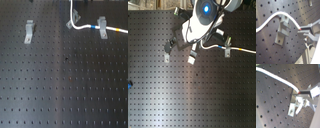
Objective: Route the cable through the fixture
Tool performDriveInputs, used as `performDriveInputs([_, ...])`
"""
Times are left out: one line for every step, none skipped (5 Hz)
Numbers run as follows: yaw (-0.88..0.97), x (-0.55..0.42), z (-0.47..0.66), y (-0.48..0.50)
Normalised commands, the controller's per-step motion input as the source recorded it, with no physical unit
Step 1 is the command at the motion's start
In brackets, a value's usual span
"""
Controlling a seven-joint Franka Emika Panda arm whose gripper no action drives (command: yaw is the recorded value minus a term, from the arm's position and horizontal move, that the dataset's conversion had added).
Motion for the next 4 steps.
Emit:
performDriveInputs([-0.4, -0.097, -0.24, -0.114])
performDriveInputs([0.18, 0.331, -0.09, 0.004])
performDriveInputs([0.13, 0.279, 0.0, -0.309])
performDriveInputs([-0.08, 0.043, 0.0, -0.411])
